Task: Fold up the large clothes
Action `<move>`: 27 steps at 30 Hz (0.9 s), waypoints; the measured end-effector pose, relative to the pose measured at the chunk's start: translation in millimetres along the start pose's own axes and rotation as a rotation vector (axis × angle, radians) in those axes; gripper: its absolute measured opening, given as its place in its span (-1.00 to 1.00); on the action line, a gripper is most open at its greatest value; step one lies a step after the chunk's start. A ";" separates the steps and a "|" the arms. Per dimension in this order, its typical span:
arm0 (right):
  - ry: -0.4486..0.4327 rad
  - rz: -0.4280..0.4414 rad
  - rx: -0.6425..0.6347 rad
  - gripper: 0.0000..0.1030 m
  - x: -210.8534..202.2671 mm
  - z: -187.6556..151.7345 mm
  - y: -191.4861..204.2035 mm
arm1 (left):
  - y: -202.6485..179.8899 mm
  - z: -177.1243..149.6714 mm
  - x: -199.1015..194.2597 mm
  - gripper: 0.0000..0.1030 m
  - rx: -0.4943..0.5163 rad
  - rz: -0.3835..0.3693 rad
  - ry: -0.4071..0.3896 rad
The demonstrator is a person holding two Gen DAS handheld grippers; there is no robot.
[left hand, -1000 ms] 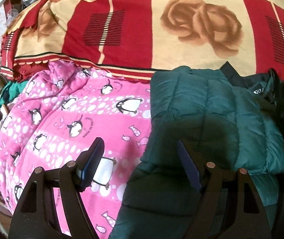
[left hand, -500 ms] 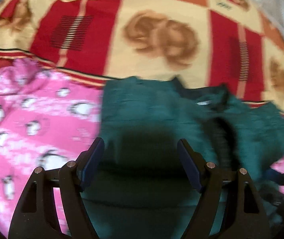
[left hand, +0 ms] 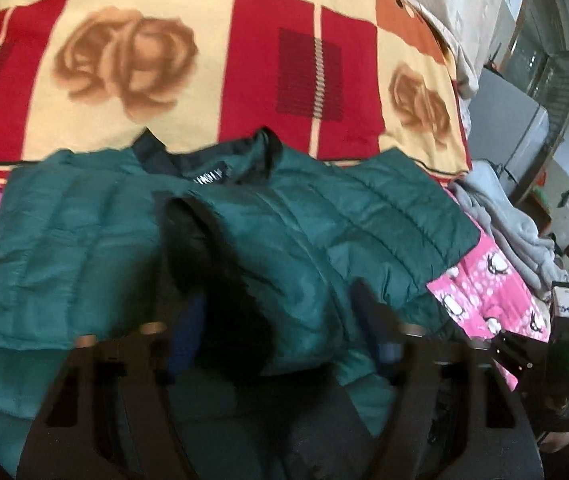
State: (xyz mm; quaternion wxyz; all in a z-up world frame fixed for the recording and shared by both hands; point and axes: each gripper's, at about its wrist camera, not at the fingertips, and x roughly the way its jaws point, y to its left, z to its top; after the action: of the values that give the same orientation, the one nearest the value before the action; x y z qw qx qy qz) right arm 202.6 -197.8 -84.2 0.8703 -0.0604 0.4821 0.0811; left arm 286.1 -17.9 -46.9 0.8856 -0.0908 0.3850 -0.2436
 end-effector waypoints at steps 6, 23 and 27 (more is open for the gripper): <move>0.001 0.011 0.018 0.41 1.1 -2.5 -8.7 | 7.4 -5.1 -5.3 -0.84 -0.027 0.051 -0.006; 0.040 0.022 0.014 0.52 1.7 1.3 -18.0 | 116.9 2.0 -90.6 -0.60 -0.343 0.226 -0.105; -0.084 -0.015 0.093 0.40 -28.7 21.0 -38.4 | 121.6 3.0 -120.5 0.11 -0.378 0.324 -0.228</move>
State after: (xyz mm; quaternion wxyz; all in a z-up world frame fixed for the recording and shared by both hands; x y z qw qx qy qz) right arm 212.7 -233.9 -47.7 0.8923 -0.0199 0.4478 0.0545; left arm 261.8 147.6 -10.3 0.9180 -0.2183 0.3310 -0.0107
